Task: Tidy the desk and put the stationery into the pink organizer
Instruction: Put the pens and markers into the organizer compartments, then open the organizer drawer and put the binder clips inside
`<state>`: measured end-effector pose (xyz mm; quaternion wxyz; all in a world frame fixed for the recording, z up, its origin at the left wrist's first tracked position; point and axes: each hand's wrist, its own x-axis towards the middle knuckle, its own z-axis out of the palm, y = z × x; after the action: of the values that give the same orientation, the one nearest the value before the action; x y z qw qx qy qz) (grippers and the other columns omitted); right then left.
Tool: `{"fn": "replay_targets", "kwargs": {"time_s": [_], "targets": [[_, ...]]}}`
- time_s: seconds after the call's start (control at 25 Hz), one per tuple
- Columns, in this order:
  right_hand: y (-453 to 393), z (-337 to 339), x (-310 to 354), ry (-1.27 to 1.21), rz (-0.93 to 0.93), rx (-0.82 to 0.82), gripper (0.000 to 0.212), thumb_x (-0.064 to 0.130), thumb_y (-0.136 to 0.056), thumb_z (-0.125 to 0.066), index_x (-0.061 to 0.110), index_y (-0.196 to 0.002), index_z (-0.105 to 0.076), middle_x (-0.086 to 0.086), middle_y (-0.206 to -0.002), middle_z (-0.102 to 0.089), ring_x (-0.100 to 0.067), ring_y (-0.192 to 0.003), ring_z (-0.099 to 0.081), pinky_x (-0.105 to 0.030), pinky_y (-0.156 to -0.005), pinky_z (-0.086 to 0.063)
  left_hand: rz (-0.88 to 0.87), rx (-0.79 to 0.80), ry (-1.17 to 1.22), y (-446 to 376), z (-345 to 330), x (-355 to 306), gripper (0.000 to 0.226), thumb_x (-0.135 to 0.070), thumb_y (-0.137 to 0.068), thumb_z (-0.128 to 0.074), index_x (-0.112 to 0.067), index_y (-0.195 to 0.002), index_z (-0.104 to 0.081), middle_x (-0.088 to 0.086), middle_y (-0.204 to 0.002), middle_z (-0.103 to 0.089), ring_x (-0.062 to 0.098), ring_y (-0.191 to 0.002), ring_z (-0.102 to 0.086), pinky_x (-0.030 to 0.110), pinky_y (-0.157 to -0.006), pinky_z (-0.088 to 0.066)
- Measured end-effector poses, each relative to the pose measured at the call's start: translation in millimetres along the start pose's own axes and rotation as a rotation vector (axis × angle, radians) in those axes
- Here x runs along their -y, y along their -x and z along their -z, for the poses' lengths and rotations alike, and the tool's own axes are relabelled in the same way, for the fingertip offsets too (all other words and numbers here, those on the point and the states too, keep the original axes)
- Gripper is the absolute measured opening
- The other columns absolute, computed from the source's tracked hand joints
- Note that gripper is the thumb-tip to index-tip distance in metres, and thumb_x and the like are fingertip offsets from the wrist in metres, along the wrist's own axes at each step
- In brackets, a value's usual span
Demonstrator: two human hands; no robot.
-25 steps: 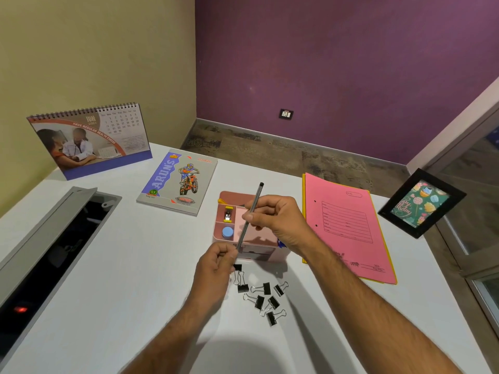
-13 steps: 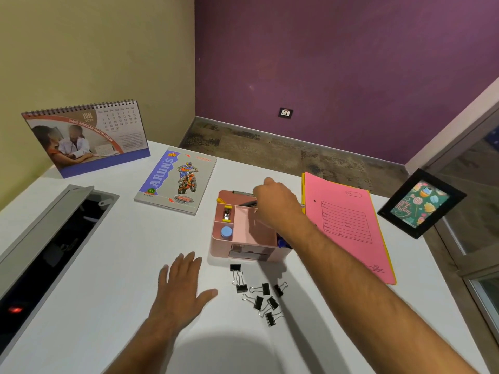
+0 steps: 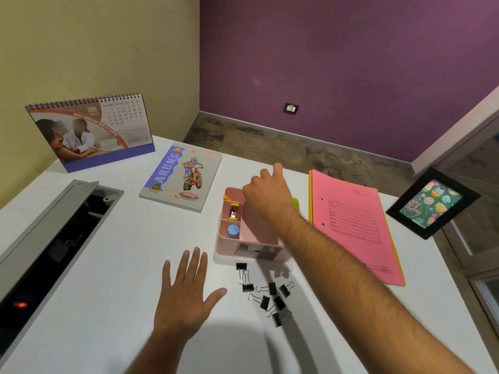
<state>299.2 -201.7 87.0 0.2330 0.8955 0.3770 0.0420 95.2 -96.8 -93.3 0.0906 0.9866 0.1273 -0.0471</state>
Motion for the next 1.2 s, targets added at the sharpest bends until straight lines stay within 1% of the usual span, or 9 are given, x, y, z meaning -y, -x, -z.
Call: {"fn": "replay_targets", "kwargs": {"time_s": [0.16,0.4,0.48,0.56,0.64,0.72,0.84,1.04,1.2], "targets": [[4,-9,3,-0.093,-0.031,-0.041,0.03,0.035,-0.082,-0.073,0.02,-0.108,-0.068,-0.007,-0.113,-0.068,-0.031,-0.119,-0.051,-0.058,-0.104,-0.027,-0.012,-0.001,0.008,0,-5,1,0.092,-0.079,-0.087,-0.006,-0.017,-0.154,-0.017,0.004,-0.163,-0.013,0.027,-0.151,-0.011,0.062,-0.119,-0.011],[42,-23,8,-0.432,-0.147,-0.289,0.039,0.025,-0.08,-0.073,0.02,-0.118,-0.064,-0.001,-0.127,-0.065,-0.028,-0.122,-0.046,-0.046,-0.096,-0.032,-0.009,-0.015,0.006,-1,-16,4,0.088,-0.077,-0.089,-0.021,-0.019,-0.155,-0.017,0.002,-0.165,-0.012,0.024,-0.152,-0.01,0.061,-0.119,-0.011],[66,-30,19,-0.715,-0.255,-0.532,0.033,0.014,-0.077,-0.076,0.017,-0.109,-0.069,0.002,-0.112,-0.07,-0.025,-0.107,-0.055,-0.039,-0.085,-0.042,-0.015,-0.014,0.009,-2,-17,5,0.089,-0.077,-0.088,-0.023,-0.019,-0.155,-0.018,0.002,-0.165,-0.013,0.024,-0.152,-0.011,0.061,-0.118,-0.011],[92,-41,43,-1.185,-0.494,-0.656,0.024,0.01,-0.077,-0.076,0.02,-0.099,-0.073,0.007,-0.095,-0.073,-0.016,-0.09,-0.063,-0.027,-0.073,-0.051,-0.015,-0.021,0.006,-2,-17,4,0.089,-0.077,-0.088,-0.024,-0.019,-0.155,-0.02,0.002,-0.165,-0.014,0.024,-0.152,-0.011,0.061,-0.118,-0.012],[107,-52,68,-1.773,-0.86,-0.516,0.021,0.016,-0.078,-0.078,0.023,-0.097,-0.073,0.007,-0.082,-0.073,-0.01,-0.074,-0.066,-0.02,-0.061,-0.052,-0.012,-0.029,0.003,-3,-17,3,0.09,-0.077,-0.087,-0.023,-0.018,-0.155,-0.022,0.002,-0.164,-0.015,0.024,-0.152,-0.012,0.061,-0.118,-0.012],[112,-65,88,-2.262,-1.24,-0.212,0.025,0.02,-0.079,-0.079,0.017,-0.103,-0.071,0.0,-0.082,-0.073,-0.013,-0.062,-0.062,-0.023,-0.051,-0.049,-0.012,-0.034,0.001,-2,-17,3,0.09,-0.078,-0.087,-0.023,-0.018,-0.154,-0.024,0.003,-0.164,-0.017,0.025,-0.151,-0.014,0.061,-0.118,-0.013],[108,-78,104,-2.619,-1.632,0.066,0.033,0.029,-0.077,-0.082,0.011,-0.102,-0.07,-0.007,-0.099,-0.074,-0.02,-0.077,-0.065,-0.03,-0.058,-0.052,-0.038,-0.068,0.011,-2,-17,4,0.092,-0.078,-0.086,-0.026,-0.015,-0.153,-0.028,0.006,-0.162,-0.021,0.029,-0.15,-0.018,0.062,-0.118,-0.015],[91,-81,113,-2.85,-1.627,-0.031,0.041,0.035,-0.07,-0.085,0.012,-0.1,-0.07,-0.009,-0.102,-0.071,-0.017,-0.068,-0.06,-0.024,-0.047,-0.049,-0.09,-0.146,0.012,-3,-19,6,0.091,-0.075,-0.086,-0.039,-0.013,-0.151,-0.033,0.01,-0.159,-0.028,0.03,-0.149,-0.023,0.063,-0.116,-0.018],[84,-83,116,-2.973,-1.609,-0.148,0.039,0.035,-0.069,-0.083,0.015,-0.101,-0.074,-0.007,-0.101,-0.069,-0.015,-0.07,-0.053,-0.025,-0.056,-0.046,-0.065,-0.112,0.015,-5,-20,6,0.092,-0.077,-0.084,-0.038,-0.015,-0.151,-0.034,0.009,-0.16,-0.028,0.029,-0.149,-0.022,0.062,-0.117,-0.015]]}}
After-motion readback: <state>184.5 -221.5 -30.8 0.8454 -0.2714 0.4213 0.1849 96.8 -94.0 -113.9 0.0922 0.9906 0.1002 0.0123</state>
